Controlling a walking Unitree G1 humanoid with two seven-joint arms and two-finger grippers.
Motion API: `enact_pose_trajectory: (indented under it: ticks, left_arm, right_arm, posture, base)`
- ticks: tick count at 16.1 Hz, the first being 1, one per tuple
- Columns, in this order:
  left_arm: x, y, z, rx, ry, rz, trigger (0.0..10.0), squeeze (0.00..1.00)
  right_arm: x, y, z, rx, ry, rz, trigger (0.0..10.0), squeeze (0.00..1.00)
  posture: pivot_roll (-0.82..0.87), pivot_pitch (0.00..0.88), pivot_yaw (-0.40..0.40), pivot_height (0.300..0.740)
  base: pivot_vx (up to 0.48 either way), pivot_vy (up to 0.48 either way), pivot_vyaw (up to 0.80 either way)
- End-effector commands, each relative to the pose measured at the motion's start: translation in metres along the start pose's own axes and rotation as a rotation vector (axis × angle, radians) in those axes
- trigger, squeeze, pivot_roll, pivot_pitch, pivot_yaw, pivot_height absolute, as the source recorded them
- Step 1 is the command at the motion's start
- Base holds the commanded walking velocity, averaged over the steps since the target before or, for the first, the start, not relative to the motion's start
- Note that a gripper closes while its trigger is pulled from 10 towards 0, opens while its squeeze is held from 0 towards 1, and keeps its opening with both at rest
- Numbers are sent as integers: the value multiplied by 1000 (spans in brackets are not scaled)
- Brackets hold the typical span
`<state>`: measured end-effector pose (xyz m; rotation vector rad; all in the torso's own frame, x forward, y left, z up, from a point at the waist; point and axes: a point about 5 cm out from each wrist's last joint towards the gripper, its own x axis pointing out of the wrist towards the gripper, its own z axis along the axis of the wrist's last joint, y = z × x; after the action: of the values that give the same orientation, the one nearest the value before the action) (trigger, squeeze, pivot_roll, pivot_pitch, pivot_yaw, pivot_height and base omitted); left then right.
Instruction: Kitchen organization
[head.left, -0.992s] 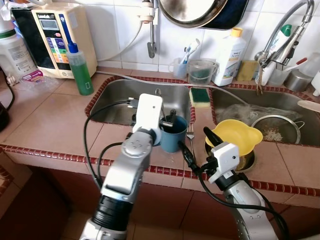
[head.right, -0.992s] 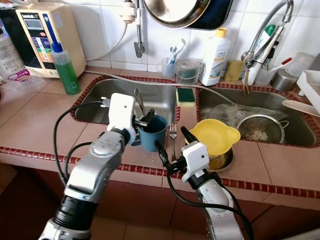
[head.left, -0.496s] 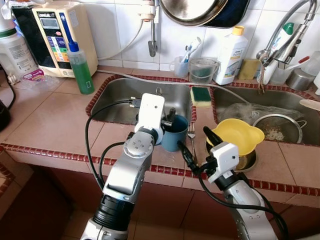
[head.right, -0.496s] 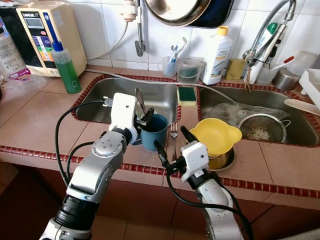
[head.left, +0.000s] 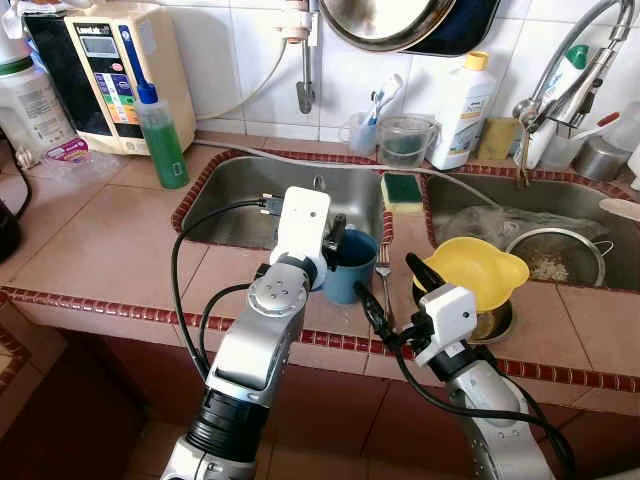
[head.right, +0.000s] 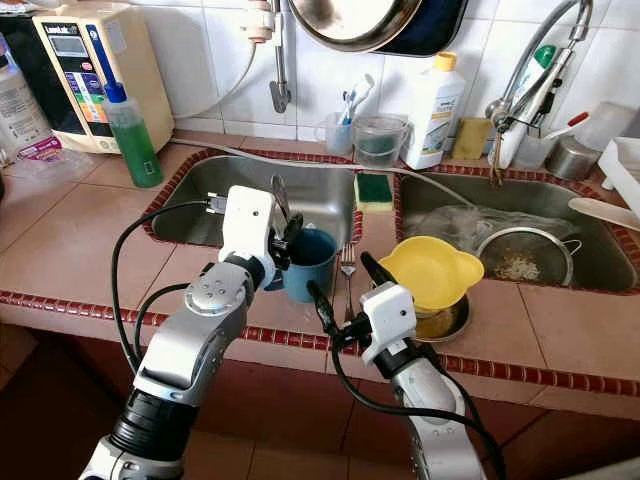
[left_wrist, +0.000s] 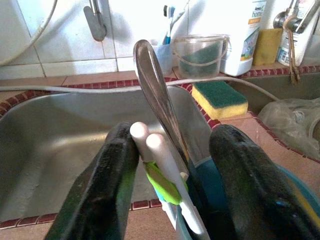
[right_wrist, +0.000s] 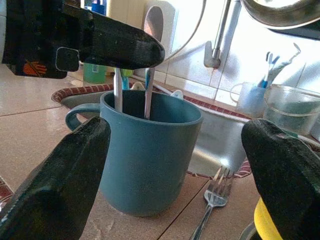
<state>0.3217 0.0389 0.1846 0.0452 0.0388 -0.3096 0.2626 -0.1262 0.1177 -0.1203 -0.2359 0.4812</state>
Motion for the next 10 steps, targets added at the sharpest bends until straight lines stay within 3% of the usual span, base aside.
enact_pose_trajectory:
  ticks: [1, 10]
  left_arm:
    - [0, 0, 2, 13, -8, 4, 0, 0]
    - [-1, -1, 3, 9, -9, -1, 0, 0]
  right_arm:
    - [0, 2, 1, -6, 0, 7, 10000, 0]
    - [-1, 2, 0, -8, 7, -1, 10000, 0]
  posture:
    - [-168, 0, 59, 740]
    - [-167, 3, 63, 740]
  base:
    - [0, 0, 0]
    - [0, 0, 0]
